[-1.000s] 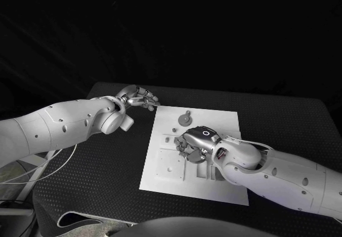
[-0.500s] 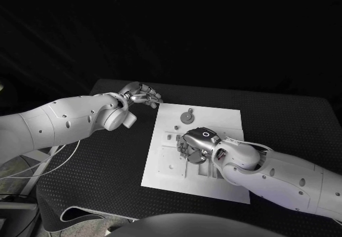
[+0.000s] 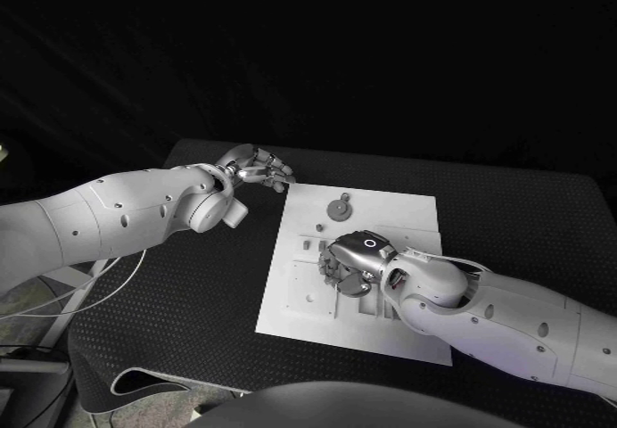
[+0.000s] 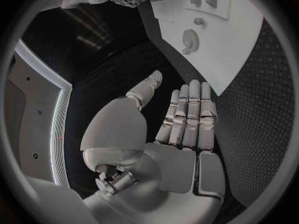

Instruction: Assemble the parts on the task board

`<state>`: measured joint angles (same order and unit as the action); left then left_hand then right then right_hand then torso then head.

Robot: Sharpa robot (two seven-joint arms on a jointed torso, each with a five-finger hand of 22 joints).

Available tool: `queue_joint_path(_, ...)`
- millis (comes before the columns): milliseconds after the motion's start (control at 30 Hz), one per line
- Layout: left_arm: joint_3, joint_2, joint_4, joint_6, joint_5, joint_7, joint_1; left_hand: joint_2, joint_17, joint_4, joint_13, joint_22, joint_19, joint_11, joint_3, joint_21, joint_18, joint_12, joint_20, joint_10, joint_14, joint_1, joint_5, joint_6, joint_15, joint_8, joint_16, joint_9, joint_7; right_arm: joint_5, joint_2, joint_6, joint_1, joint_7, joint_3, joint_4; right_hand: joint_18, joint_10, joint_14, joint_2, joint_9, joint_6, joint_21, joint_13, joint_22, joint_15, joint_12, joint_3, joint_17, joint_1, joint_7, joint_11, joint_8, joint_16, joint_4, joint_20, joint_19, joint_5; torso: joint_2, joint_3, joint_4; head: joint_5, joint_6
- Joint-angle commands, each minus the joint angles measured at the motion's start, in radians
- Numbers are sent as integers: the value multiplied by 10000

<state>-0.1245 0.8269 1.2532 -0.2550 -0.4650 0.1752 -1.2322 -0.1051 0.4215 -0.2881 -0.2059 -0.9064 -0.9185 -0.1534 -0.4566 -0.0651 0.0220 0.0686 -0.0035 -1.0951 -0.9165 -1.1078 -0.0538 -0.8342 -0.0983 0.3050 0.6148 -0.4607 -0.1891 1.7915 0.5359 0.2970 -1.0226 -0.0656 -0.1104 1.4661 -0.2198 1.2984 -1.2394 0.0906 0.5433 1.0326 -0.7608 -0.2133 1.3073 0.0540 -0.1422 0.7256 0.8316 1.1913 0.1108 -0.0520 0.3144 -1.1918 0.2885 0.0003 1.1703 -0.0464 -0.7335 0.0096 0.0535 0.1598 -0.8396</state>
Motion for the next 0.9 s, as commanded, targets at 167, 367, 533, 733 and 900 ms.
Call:
queue_joint_path(167,7,6,41,22,63,93,-18,27,14,5,16,13,-4,13,78,-17,-30,7,47,13,-27,43,-2,43,-17,34,-52,14,-6,122,-17,-201,15,78,-18,-32,-420,38,9,-86,19,39,-18,-19,76,61,-25,55,19,9,22,4,34,-21,1,-71,12,-28,5,0,-1,8,-17)
queue_joint_path(367,7,11,42,26,62,93,-18,27,19,5,18,17,-3,13,79,-18,-30,7,48,13,-27,43,-1,44,-18,35,-57,15,-6,115,-22,-245,19,78,-32,-68,-420,39,9,-88,21,38,-17,-21,77,60,-22,54,22,6,22,4,34,-18,2,-71,11,-28,4,2,6,18,-38)
queue_joint_path(533,7,13,34,28,62,91,-18,27,25,5,21,22,-2,13,81,-18,-30,6,48,13,-27,42,-1,44,-18,36,-62,16,-6,117,6,-273,21,77,-44,-58,-420,40,9,-90,23,36,-16,-23,78,60,-19,54,25,3,22,4,34,-16,4,-72,11,-28,2,6,-3,31,-59)
queue_joint_path(733,7,16,33,33,62,86,-18,27,31,5,23,27,-1,12,83,-19,-30,6,49,14,-27,43,-1,45,-19,37,-69,17,-7,119,22,-296,21,74,-50,-82,-420,41,8,-92,26,34,-14,-24,79,60,-16,55,29,1,22,4,34,-14,5,-73,11,-28,1,12,-9,33,-67)
queue_joint_path(900,7,12,35,27,62,90,-18,27,37,5,25,31,0,12,84,-20,-30,5,49,15,-27,43,-1,47,-20,37,-74,19,-7,148,-23,-384,21,68,-64,-137,-420,43,8,-93,28,33,-14,-26,80,60,-13,54,32,-3,23,4,34,-12,6,-73,11,-28,-2,10,-7,34,-69)
